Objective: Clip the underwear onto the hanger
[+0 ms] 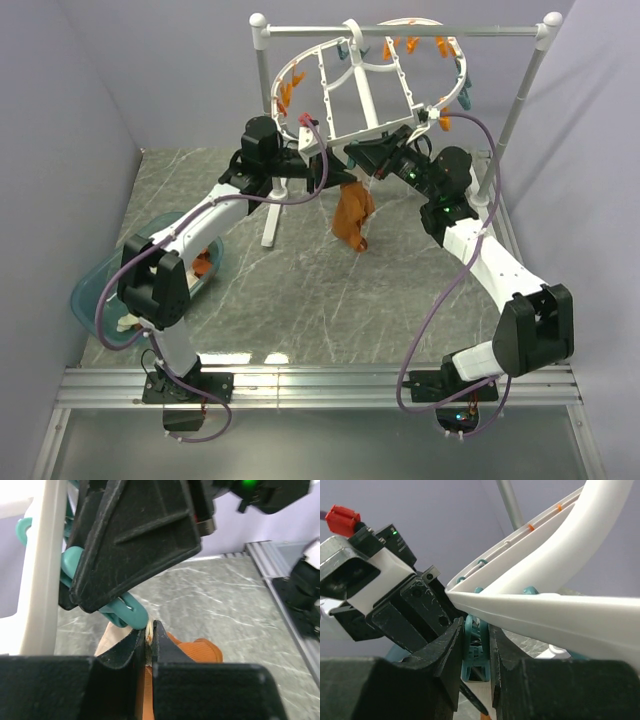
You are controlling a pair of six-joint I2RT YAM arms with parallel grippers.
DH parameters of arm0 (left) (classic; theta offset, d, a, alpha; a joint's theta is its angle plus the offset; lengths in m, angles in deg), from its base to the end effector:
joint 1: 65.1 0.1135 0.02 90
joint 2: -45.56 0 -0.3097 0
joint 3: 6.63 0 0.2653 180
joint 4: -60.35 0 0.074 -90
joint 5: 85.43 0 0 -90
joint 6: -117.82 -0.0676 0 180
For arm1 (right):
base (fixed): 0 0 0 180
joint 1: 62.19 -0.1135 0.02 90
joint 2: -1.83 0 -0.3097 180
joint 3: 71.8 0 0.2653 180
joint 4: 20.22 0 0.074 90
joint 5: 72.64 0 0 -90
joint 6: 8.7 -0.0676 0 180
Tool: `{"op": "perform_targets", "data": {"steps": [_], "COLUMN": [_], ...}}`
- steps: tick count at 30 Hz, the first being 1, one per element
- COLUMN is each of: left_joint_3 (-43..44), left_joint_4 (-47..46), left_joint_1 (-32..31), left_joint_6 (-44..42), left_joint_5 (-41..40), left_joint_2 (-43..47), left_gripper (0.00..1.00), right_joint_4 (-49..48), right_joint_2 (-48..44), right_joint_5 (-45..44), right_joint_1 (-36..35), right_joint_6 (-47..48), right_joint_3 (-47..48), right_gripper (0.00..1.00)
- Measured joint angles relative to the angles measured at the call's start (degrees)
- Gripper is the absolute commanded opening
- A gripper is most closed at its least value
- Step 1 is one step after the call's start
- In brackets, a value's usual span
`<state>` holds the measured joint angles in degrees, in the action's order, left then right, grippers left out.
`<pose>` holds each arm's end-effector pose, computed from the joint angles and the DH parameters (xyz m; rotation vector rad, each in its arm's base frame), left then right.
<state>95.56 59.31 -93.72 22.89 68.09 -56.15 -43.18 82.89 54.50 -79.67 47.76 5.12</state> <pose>0.3680 -0.2697 0.4217 1.2757 1.1004 -1.1611 0.3288 0.1463 0.4415 -0.4131 1.3415 1.1499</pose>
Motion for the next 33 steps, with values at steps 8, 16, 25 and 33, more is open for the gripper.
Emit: {"op": "perform_targets", "data": {"steps": [8,16,25,33], "left_joint_3": [-3.3,-8.3,-10.8,-10.6], "left_joint_4": [3.3,5.4,4.9,5.0], "left_joint_1": [-0.4,-1.4,-5.4,-6.2], "left_joint_6": [-4.3,-6.4,-9.3,-10.1], "left_joint_5": [-4.4,-14.3,-26.8,-32.3], "left_joint_2": [4.3,10.5,12.5,12.2], "left_gripper": [0.0,0.0,0.0,0.0], "right_joint_4": [6.2,9.8,14.3,18.1], "right_joint_2": [0.0,0.0,0.0,0.0], "right_joint_5": [-2.2,-4.9,-7.8,-10.8], "right_joint_1": [-1.0,-1.8,-2.8,-4.0], "right_joint_6": [0.6,1.4,1.1,1.8], "right_joint_3": [3.0,3.8,5.7,7.3], "right_gripper": [0.0,0.0,0.0,0.0]}}
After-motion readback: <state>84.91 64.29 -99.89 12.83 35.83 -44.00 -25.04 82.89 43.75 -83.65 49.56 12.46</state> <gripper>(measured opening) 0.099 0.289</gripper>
